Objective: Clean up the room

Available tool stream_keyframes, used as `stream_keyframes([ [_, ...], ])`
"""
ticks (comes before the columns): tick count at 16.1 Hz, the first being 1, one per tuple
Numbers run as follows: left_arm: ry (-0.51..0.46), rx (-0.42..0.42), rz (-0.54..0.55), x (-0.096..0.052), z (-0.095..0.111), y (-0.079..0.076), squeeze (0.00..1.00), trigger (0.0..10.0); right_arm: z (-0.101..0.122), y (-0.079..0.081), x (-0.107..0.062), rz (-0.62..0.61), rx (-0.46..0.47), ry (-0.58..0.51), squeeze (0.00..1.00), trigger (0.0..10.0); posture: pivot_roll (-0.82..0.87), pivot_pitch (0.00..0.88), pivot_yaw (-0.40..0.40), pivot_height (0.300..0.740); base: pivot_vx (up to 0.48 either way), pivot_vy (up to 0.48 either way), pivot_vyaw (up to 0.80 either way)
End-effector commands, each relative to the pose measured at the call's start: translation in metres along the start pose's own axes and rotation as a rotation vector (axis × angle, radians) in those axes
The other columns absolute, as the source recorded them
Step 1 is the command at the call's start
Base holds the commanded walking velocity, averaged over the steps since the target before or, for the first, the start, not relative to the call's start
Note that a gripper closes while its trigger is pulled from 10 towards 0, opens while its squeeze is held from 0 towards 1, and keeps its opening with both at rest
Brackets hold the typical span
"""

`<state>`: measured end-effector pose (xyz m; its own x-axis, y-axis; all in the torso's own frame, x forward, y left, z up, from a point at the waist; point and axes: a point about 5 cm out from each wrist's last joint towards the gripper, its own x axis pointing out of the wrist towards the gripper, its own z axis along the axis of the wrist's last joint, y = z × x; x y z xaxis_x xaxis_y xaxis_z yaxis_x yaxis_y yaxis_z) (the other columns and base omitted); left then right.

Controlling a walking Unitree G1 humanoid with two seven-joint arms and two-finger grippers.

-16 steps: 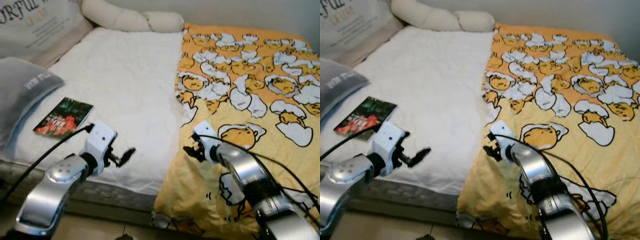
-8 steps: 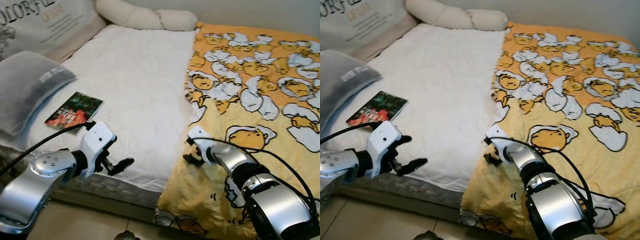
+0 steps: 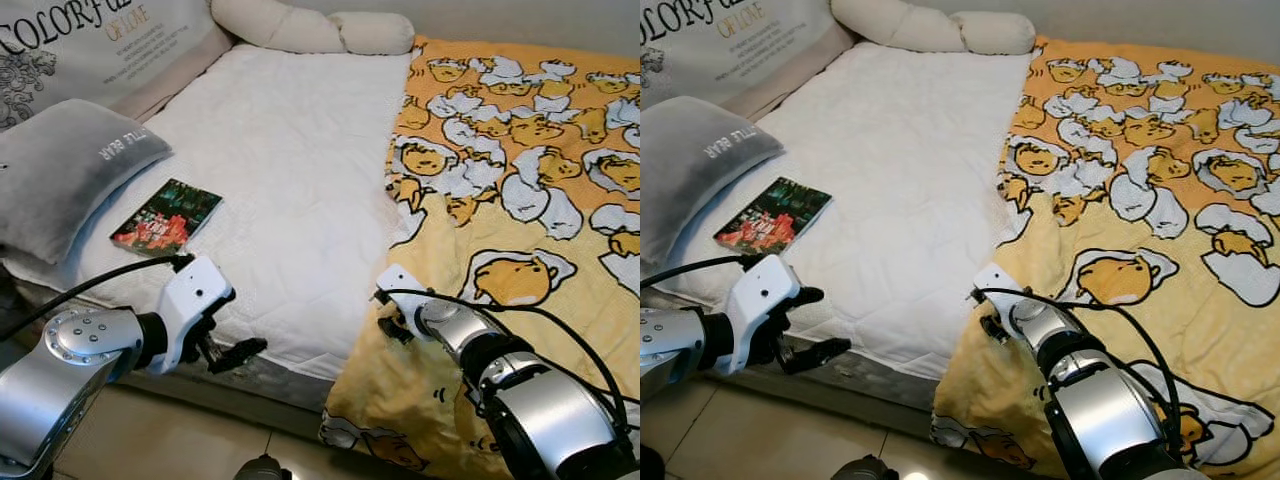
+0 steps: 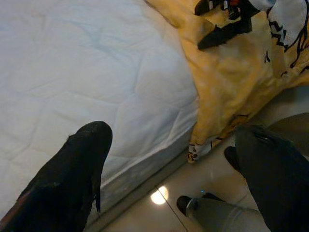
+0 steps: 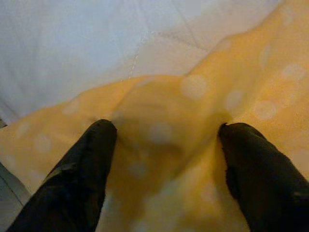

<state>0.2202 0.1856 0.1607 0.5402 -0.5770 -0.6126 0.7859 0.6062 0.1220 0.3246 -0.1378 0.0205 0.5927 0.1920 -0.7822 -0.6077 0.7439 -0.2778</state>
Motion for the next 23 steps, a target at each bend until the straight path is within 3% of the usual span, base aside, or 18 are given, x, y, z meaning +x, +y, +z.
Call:
stream_keyframes([
  [1, 0.004, 0.012, 0.007, -0.004, 0.003, 0.001, 0.0, 10.0, 0.002, 0.001, 0.0, 0.002, 0.002, 0.012, 0.0, 0.0, 0.31, 0.0, 0.044, 0.74, 0.0, 0.0, 0.0],
  [23, 0.02, 0.009, -0.053, -0.001, 0.002, -0.004, 0.0, 10.0, -0.01, -0.007, -0.003, 0.017, 0.088, 0.045, 0.0, 0.0, 0.3, 0.0, 0.047, 0.74, 0.0, 0.0, 0.0],
])
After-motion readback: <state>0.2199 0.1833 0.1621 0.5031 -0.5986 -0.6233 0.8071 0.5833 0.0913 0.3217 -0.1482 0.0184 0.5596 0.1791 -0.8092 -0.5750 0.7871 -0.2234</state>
